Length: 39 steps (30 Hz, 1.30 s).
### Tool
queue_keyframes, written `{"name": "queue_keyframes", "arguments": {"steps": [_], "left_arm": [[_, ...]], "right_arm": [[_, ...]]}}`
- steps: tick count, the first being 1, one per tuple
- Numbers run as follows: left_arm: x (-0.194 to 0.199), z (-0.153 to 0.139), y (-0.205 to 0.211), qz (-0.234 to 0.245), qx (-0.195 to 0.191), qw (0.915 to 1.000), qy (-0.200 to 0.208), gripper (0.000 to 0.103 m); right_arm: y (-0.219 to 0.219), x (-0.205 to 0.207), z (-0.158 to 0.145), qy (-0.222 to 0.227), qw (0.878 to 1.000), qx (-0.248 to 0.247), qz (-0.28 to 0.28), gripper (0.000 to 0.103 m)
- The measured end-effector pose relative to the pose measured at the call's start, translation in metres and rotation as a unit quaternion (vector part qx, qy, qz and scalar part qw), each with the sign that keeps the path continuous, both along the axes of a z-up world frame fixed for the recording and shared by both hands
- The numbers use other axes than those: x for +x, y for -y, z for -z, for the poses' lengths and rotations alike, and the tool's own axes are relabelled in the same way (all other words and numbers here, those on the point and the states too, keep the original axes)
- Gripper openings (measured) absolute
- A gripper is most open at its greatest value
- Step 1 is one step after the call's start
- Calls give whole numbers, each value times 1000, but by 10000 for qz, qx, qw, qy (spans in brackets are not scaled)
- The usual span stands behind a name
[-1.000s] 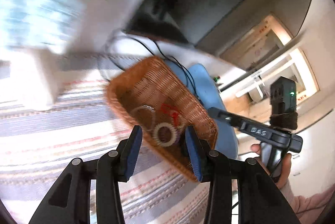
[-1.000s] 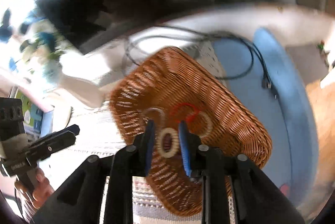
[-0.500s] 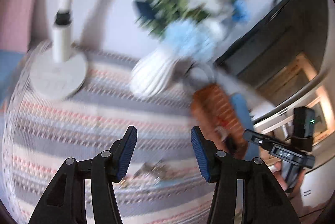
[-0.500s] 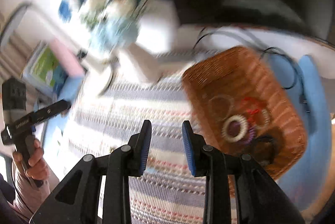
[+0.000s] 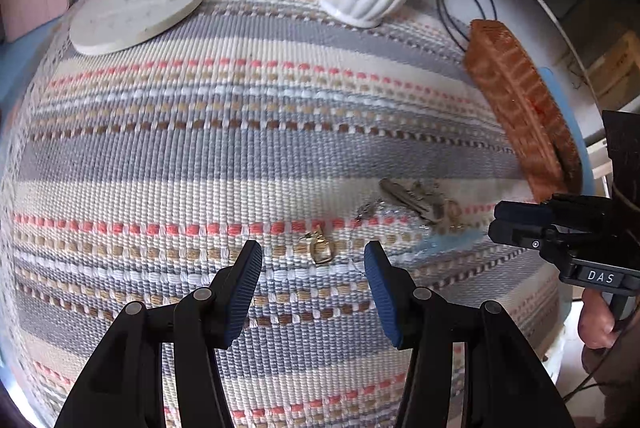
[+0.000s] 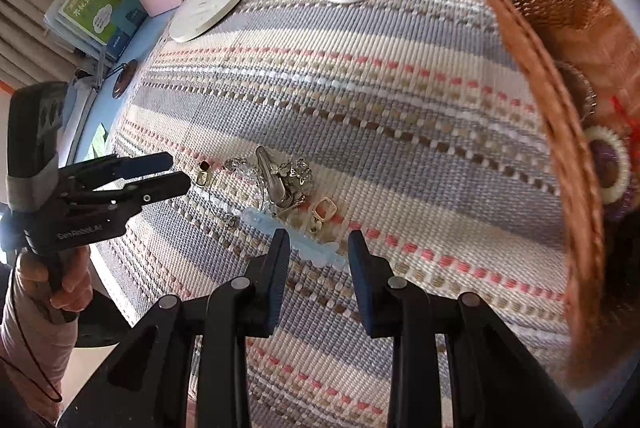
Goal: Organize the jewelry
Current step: 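Grasp the gold charm with left tool while right tool grasps blue keychain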
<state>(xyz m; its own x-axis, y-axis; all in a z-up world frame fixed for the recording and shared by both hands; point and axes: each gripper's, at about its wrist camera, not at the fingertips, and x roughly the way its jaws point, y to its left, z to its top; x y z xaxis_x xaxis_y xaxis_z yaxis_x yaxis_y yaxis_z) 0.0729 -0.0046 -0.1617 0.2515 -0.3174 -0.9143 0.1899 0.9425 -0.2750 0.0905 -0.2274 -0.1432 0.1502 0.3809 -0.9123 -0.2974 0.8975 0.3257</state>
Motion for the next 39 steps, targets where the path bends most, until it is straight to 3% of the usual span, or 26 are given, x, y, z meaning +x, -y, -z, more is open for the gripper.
{"name": "queue_keyframes", "arguments": {"steps": [9, 15, 26, 28, 31, 35, 37, 39], "left_arm": [[-6, 4, -8, -111, -80, 9999, 15, 55], [-10, -1, -20, -183, -156, 9997, -11, 55], [-12, 3, -18, -196, -159, 9997, 10, 53], [-11, 3, -18, -184, -146, 9997, 40, 52], [-7, 5, -16, -146, -41, 9998, 123, 48], [-2, 3, -5, 37, 195, 9993, 301, 48], [1, 4, 2, 41, 281, 9988, 396, 42], [2, 4, 9, 94, 479, 9973, 551, 27]], "right_arm": [[-10, 6, 22, -218, 9996, 24, -150, 33], [-36, -15, 27, -401, 9962, 165, -755, 33], [-85, -10, 27, 307, 9913, -497, -1180, 33], [-94, -14, 26, 561, 9874, -728, -1285, 28], [-96, -20, 28, 727, 9850, -890, -1291, 13], [-80, -24, 28, 594, 9879, -821, -1178, 12], [-68, -27, 27, 573, 9886, -814, -1132, 12], [-59, -32, 26, 579, 9887, -853, -1086, 12]]}}
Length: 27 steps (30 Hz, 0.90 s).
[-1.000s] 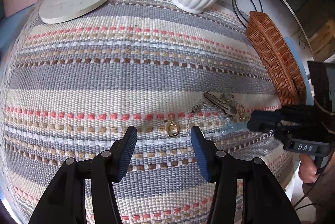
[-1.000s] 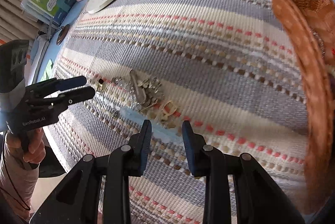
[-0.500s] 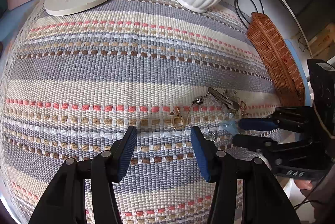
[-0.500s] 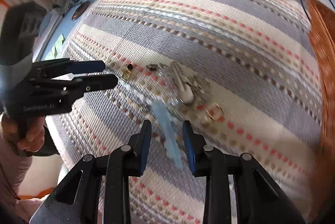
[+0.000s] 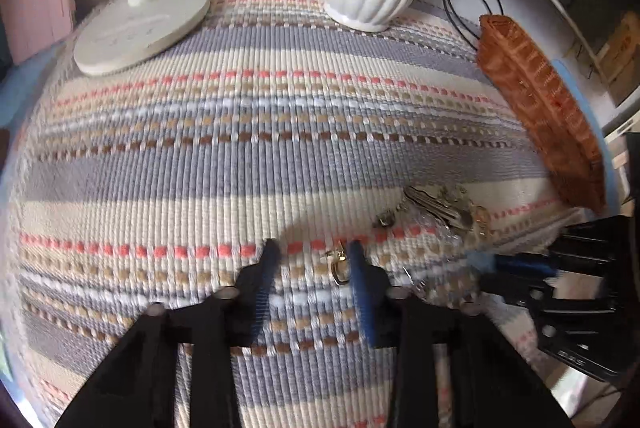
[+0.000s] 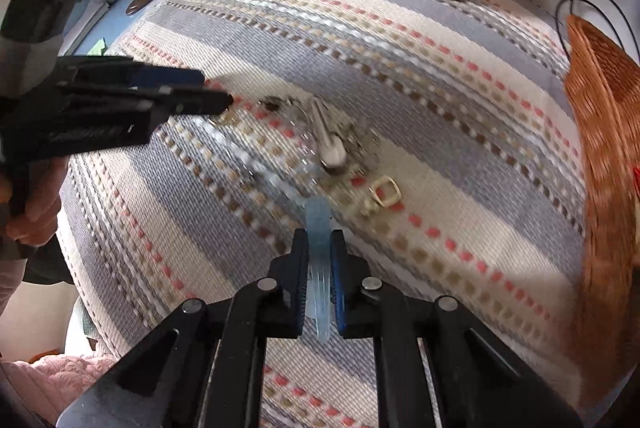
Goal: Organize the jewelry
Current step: 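Grasp the gold charm with left tool while right tool grasps blue keychain, then carry the charm and keychain into the wicker basket and release them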
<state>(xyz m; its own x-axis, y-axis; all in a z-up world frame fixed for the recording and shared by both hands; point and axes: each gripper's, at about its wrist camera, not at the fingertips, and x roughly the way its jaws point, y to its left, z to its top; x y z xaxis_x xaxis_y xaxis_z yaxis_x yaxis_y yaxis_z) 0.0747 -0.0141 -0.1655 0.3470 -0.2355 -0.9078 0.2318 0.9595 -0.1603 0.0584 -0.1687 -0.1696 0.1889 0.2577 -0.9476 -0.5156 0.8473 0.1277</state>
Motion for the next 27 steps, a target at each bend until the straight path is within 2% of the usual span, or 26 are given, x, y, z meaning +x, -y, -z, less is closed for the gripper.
{"name": "queue_keyframes", "arguments": {"steps": [2, 7, 9, 12, 15, 20, 21, 24, 27], "left_arm": [[-1, 1, 7, 123, 6, 9999, 6, 18], [-8, 3, 23, 330, 370, 9986, 161, 16], [-8, 3, 22, 313, 373, 9987, 178, 15], [-6, 2, 13, 189, 61, 9998, 93, 14], [-6, -1, -4, -8, -407, 9992, -11, 14], [-6, -27, -23, -180, -1290, 9915, -2, 14], [-5, -34, -23, -172, -1386, 9902, 43, 14], [1, -56, -14, -79, -1251, 9917, 300, 14], [11, -78, 7, 143, -1353, 9894, 511, 14]], "right_arm": [[20, -10, -3, 8, 10000, 24, 37, 12], [21, -14, -4, 110, 9999, -47, 88, 12], [8, -16, -1, 142, 9998, -69, 90, 12], [5, -17, -1, 143, 9998, 16, 130, 12], [20, -17, -10, 50, 9995, 175, 274, 12], [53, -20, -39, 6, 9958, 691, 596, 12], [61, -21, -47, 35, 9948, 771, 668, 12], [83, -20, -71, 165, 9907, 1006, 895, 12], [108, -15, -93, 386, 9874, 1030, 1142, 12]]}}
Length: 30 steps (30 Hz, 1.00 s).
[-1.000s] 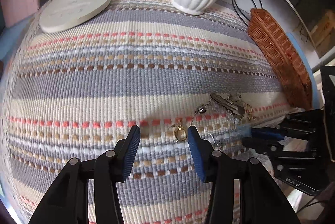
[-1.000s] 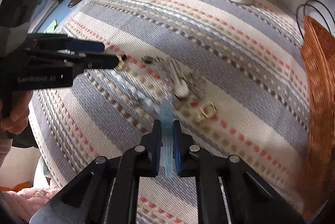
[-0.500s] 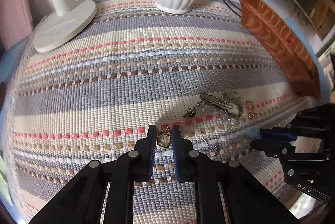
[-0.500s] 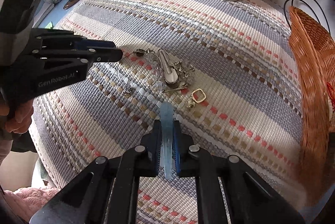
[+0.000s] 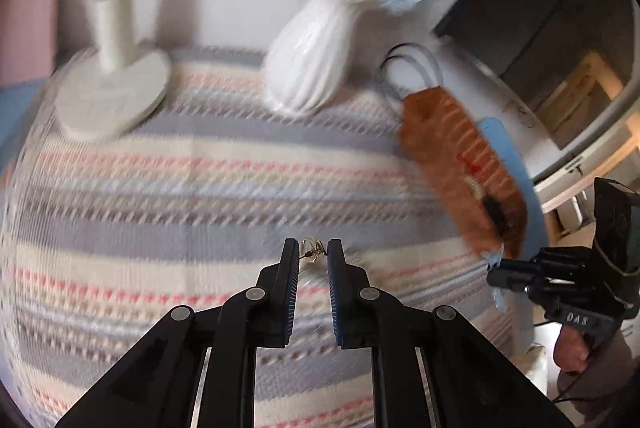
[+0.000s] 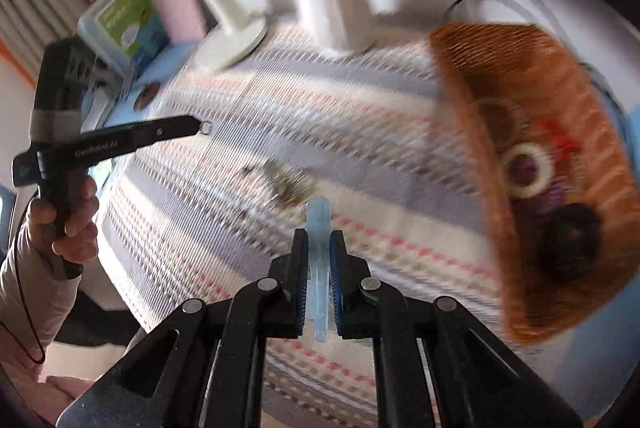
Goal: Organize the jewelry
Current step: 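Carry the charm and keychain into the wicker basket and release them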
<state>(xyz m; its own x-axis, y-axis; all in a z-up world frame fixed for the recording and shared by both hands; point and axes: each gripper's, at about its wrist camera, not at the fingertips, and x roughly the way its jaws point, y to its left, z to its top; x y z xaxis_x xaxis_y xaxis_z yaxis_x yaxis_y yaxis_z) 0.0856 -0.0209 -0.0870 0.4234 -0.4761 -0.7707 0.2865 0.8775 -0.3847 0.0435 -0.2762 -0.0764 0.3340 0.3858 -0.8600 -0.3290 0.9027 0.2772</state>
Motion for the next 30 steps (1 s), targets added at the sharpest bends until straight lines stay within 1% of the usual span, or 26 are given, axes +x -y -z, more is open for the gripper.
{"name": "queue_keyframes", "arguments": {"steps": [3, 7, 8, 9, 12, 13, 14, 18, 21, 22, 25, 26, 30], "left_arm": [[10, -23, 32, 278, -139, 9991, 274, 14], [34, -42, 78, 730, -404, 9954, 473, 14], [42, -45, 88, 847, -560, 9938, 458, 14], [52, -47, 100, 989, -877, 9905, 384, 14], [72, -43, 123, 1241, -1582, 9795, 101, 14], [81, -40, 133, 1316, -1735, 9760, -3, 14], [88, -36, 141, 1360, -1783, 9745, -60, 14], [114, -14, 175, 1412, -1664, 9753, -338, 14], [124, 7, 201, 1432, -1357, 9791, -487, 14], [125, 12, 214, 1447, -1185, 9809, -535, 14], [127, 26, 235, 1521, -869, 9826, -620, 14], [126, 30, 241, 1537, -775, 9830, -639, 14], [124, 41, 256, 1541, -593, 9837, -706, 15]], "right_arm": [[35, 7, -22, 252, 9991, 14, 349, 12], [84, 26, -43, 587, 9948, -83, 832, 12], [96, 34, -45, 630, 9932, -87, 976, 12], [106, 42, -45, 654, 9916, -119, 1105, 12], [136, 66, -42, 642, 9873, -130, 1445, 12], [144, 76, -38, 600, 9860, -148, 1549, 12], [149, 85, -34, 554, 9848, -194, 1633, 12], [168, 114, -12, 308, 9820, -200, 1853, 12], [175, 133, 11, -12, 9799, -225, 1981, 12], [177, 139, 20, -115, 9789, -223, 2028, 12], [179, 141, 35, -287, 9774, -211, 2084, 12], [180, 143, 36, -299, 9772, -247, 2086, 12], [175, 147, 41, -292, 9787, -298, 2009, 12]]}}
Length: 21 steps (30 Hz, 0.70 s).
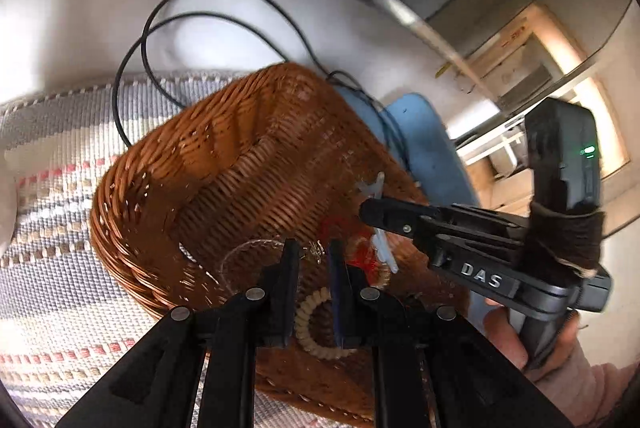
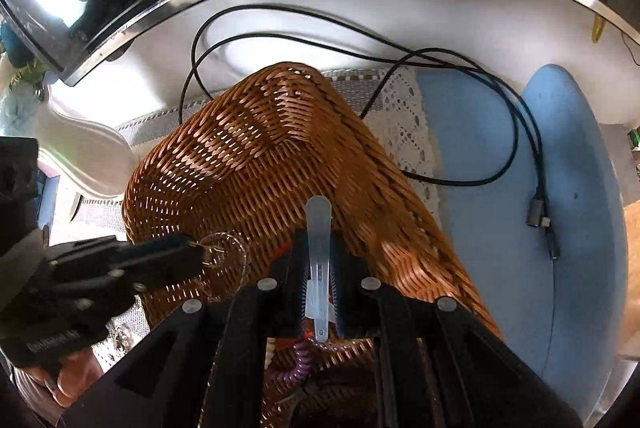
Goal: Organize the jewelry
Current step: 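Carry the charm and keychain into the wicker basket and release them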
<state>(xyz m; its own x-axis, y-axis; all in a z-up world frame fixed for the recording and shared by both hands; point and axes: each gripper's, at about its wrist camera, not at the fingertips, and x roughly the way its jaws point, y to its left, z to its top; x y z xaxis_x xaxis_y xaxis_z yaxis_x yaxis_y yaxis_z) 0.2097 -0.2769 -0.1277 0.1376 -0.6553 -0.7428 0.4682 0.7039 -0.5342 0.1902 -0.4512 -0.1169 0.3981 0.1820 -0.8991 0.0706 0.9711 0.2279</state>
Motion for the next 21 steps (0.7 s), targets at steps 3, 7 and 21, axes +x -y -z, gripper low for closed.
{"name": "queue_keyframes", "arguments": {"steps": [3, 7, 21], "left_arm": [[-8, -10, 6, 63, 12, 9998, 209, 16], [-25, -40, -7, 25, -310, 9984, 474, 48], [-95, -98, -175, -933, -426, 9909, 870, 53]], "right_arm": [[-5, 0, 1, -7, 10000, -68, -60, 12], [3, -14, -18, 327, 9991, 264, -12, 14], [-32, -75, -79, 823, 9954, 329, -375, 16]]}}
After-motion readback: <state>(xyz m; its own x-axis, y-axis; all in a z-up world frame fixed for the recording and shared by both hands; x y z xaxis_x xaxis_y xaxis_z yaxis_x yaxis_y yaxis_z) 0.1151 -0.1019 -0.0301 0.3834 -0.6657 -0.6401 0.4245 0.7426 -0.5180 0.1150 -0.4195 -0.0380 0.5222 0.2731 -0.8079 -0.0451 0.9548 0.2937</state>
